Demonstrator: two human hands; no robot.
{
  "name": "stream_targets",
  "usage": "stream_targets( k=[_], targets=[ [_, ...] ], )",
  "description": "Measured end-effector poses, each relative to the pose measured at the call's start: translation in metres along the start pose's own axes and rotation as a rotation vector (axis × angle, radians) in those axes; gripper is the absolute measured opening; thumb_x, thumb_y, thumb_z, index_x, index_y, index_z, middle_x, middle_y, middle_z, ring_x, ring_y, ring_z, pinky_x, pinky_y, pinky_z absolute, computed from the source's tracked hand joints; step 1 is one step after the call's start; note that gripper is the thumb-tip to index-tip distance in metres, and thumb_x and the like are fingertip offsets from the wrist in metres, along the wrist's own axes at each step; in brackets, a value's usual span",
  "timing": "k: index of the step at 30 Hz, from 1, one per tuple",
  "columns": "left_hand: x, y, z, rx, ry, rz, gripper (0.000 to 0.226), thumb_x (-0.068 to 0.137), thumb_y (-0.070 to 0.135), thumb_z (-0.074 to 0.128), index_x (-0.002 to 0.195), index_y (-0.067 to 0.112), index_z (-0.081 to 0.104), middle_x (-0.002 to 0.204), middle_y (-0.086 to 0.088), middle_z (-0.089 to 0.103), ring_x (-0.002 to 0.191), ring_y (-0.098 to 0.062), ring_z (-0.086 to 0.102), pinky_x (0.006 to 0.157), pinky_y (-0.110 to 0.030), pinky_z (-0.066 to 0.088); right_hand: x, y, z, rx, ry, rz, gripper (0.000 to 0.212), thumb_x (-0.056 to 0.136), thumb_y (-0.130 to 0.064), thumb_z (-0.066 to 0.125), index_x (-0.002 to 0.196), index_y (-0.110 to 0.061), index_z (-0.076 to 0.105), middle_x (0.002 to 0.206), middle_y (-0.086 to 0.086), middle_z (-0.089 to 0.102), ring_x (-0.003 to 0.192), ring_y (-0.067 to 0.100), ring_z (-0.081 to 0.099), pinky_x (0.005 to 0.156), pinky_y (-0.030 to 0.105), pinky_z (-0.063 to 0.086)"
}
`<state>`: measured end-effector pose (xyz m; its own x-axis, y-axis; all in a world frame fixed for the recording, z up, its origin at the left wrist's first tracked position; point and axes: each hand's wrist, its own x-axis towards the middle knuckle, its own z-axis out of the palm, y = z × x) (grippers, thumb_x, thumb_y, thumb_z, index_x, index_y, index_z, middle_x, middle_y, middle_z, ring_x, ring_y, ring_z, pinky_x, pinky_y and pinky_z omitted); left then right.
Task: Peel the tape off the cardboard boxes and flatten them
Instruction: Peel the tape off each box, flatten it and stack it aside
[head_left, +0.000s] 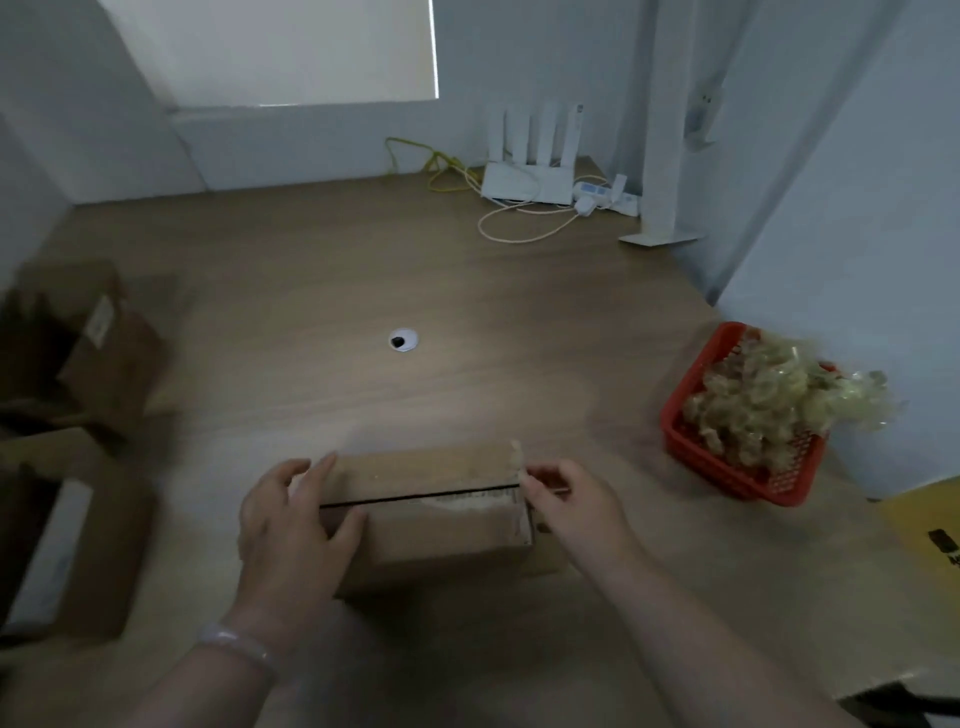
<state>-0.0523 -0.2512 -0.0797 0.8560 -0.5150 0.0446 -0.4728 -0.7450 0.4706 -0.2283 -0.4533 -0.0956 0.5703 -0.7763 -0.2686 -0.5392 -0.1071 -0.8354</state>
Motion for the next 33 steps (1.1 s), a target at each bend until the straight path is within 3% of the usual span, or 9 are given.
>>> stream_targets(
  k=[3,8,12,15,19,23,26,29,33],
  targets=[
    [-0.008,-0.026,-0.002,-0.186,-0.062,-0.248,0.058,0.077,0.027,0.076,0.129,0.017,0.053,0.122,-0.012,0.048,0.114,-0.029,0.046,0.103,-0.041,0.038,-0.016,-0.006,0.020,0.075,0.002,-0.010,0.021,0.086,-0.021,0.067,0.107,-0.019,0.069,0.092,-0.009,0.069,0.089,0.006,0.065,0.089,0.028,0.052],
    [-0.023,-0.032,-0.018,-0.661,0.021,-0.375,0.011,0.090,0.019,0.063,0.098,0.014,0.060,0.092,0.001,0.063,0.091,-0.019,0.060,0.070,-0.023,0.046,-0.025,-0.008,0.031,0.033,0.020,-0.084,0.022,0.087,-0.013,0.064,0.108,-0.016,0.071,0.100,-0.004,0.072,0.092,0.006,0.065,0.089,0.025,0.050],
    [-0.021,-0.046,-0.027,-0.823,-0.014,-0.505,0.025,0.093,0.037,0.056,0.092,0.014,0.066,0.091,-0.009,0.069,0.090,-0.026,0.064,0.082,-0.044,0.053,-0.028,-0.008,0.039,0.090,0.029,-0.062,0.021,0.089,-0.013,0.062,0.106,-0.018,0.073,0.098,-0.004,0.073,0.093,0.010,0.067,0.091,0.036,0.053],
    [-0.016,-0.051,-0.038,-1.001,-0.121,-0.642,0.027,0.099,0.030,0.048,0.091,0.011,0.066,0.093,-0.011,0.069,0.087,-0.023,0.064,0.081,-0.042,0.052,-0.025,-0.008,0.047,0.316,-0.028,0.052,0.015,0.090,-0.012,0.060,0.092,-0.019,0.073,0.104,-0.001,0.072,0.101,0.015,0.065,0.099,0.042,0.048],
    [-0.007,-0.056,-0.049,-0.871,-0.261,-0.594,0.014,0.093,0.015,0.056,0.091,0.011,0.069,0.102,-0.009,0.065,0.089,-0.020,0.059,0.091,-0.043,0.049,-0.022,-0.030,0.045,0.503,-0.208,0.272,0.025,0.096,-0.018,0.049,0.096,-0.017,0.074,0.100,0.005,0.070,0.090,0.009,0.064,0.081,0.024,0.052],
    [0.006,-0.056,-0.061,-0.590,-0.507,-0.381,0.031,0.087,0.003,0.056,0.107,0.023,0.069,0.112,0.000,0.062,0.088,-0.013,0.059,0.081,-0.031,0.052,-0.011,-0.048,0.036,0.105,-0.340,0.104,0.018,0.087,-0.010,0.064,0.098,-0.021,0.074,0.111,0.002,0.067,0.103,0.012,0.060,0.097,0.027,0.044],
    [0.016,-0.055,-0.059,-0.296,-0.591,-0.225,0.060,0.083,0.013,0.061,0.138,0.031,0.045,0.137,-0.002,0.035,0.084,-0.006,0.054,0.059,-0.008,0.045,0.005,-0.060,0.035,-0.219,-0.459,0.049,0.053,0.068,-0.029,0.080,0.118,-0.024,0.062,0.120,0.006,0.062,0.106,0.015,0.060,0.098,0.034,0.047],
    [0.028,-0.044,-0.052,-0.099,-0.613,-0.201,0.090,0.076,0.036,0.073,0.149,0.029,0.020,0.136,-0.006,0.024,0.107,-0.023,0.051,0.085,-0.019,0.045,0.015,-0.074,0.048,-0.522,-0.399,0.032,0.100,0.049,-0.061,0.079,0.133,-0.021,0.045,0.131,0.005,0.049,0.120,0.021,0.050,0.101,0.032,0.043],
    [0.033,-0.033,-0.034,-0.006,-0.506,-0.273,0.116,0.058,0.060,0.079,0.145,0.030,0.010,0.133,-0.006,0.027,0.122,-0.031,0.045,0.099,-0.035,0.043,0.010,-0.082,0.076,-0.672,-0.246,0.025,0.110,0.055,-0.062,0.079,0.138,-0.015,0.024,0.134,0.010,0.037,0.126,0.027,0.042,0.101,0.034,0.041]
  ],
)
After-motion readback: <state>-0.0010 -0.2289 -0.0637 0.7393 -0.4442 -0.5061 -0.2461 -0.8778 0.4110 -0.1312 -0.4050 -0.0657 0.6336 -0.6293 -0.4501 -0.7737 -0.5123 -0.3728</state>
